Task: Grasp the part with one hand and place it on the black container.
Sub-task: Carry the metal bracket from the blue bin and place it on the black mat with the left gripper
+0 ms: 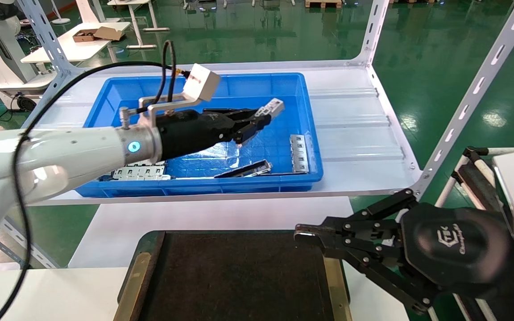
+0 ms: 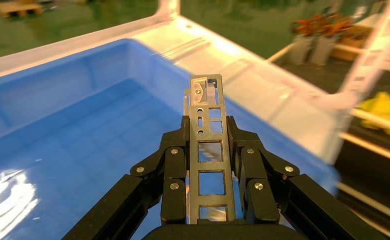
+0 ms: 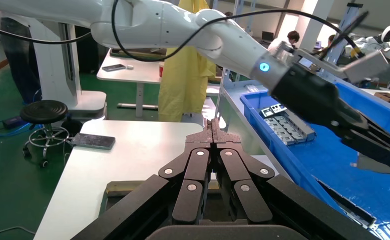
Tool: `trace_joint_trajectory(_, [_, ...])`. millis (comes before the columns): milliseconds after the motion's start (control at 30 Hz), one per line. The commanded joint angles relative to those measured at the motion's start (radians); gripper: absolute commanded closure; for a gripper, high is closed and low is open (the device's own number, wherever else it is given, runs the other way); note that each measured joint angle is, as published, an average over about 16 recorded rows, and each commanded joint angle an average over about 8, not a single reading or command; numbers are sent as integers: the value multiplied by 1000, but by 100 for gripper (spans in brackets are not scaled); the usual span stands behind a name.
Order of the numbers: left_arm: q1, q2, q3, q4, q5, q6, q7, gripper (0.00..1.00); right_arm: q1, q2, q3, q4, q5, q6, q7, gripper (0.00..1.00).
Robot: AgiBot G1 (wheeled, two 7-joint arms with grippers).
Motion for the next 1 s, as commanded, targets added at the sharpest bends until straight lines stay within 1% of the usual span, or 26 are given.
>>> trace_joint_trajectory(33, [12, -29, -15, -39, -22, 35, 16, 100, 0, 0, 0, 0, 0, 0, 0, 100])
trace_joint_trajectory(167, [44, -93, -30, -150, -49, 71, 16, 100, 0, 0, 0, 0, 0, 0, 0, 100])
trace_joint_trajectory(367, [107, -211, -46, -355, -90, 107, -12, 100, 0, 0, 0, 0, 0, 0, 0, 100])
trace_joint_trajectory(567, [198, -336, -48, -571, -120, 97, -56, 100, 0, 0, 0, 0, 0, 0, 0, 100])
trace_joint_trajectory(667, [252, -390, -41, -656, -129, 79, -78, 100, 0, 0, 0, 0, 0, 0, 0, 100])
trace_joint_trajectory(833, [336, -441, -20, -713, -140, 62, -98, 100, 0, 0, 0, 0, 0, 0, 0, 100])
trace_joint_trajectory(1000, [422, -456, 11, -714, -139, 20, -115, 100, 0, 0, 0, 0, 0, 0, 0, 100])
